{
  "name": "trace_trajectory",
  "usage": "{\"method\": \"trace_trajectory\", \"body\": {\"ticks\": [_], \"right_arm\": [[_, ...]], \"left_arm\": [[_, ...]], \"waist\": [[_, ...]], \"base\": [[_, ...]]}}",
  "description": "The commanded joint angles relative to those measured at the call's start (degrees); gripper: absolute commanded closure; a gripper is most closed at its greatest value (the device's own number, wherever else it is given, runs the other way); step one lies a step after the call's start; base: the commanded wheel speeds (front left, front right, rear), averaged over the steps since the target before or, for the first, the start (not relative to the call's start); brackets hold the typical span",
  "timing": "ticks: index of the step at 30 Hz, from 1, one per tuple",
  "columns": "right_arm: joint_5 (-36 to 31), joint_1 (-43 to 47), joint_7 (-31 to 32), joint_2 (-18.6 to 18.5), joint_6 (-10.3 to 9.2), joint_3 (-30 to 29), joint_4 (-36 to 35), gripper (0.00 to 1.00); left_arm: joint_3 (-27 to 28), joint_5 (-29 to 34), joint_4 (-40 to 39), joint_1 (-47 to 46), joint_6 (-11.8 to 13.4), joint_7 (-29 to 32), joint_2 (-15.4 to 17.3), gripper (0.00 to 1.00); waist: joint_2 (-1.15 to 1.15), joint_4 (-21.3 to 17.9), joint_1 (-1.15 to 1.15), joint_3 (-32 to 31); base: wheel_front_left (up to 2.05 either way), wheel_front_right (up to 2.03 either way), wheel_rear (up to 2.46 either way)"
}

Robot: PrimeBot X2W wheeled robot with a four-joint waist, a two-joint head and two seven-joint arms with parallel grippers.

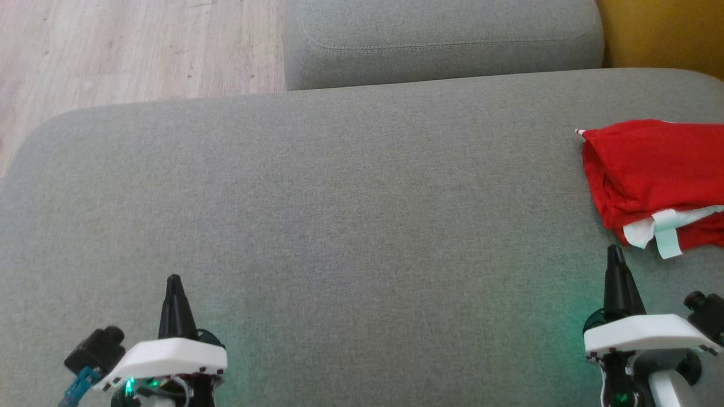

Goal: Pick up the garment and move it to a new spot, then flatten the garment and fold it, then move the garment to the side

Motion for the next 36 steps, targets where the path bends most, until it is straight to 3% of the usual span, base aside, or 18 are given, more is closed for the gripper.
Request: {"method": "trace_trajectory", "body": {"ticks": [1,36], "right_arm": [[1.8,-2.9,0.5,-0.1,0.17,0.0,-2.1,1.0],[24.3,-3.5,6.1,-0.2,0.29,-1.5,-3.2,1.0]], "left_arm": [[1.5,-1.4,-2.0,-2.5,-0.5,0.3,0.2,1.0],[5.8,-20.2,-3.2,-2.8,-3.6,6.1,0.3,1.0]], "waist": [[0.0,0.0,0.0,0.0],[0.0,-0.1,0.0,-0.8]], "base": [[0.0,0.0,0.0],[0.0,0.0,0.0]]}}
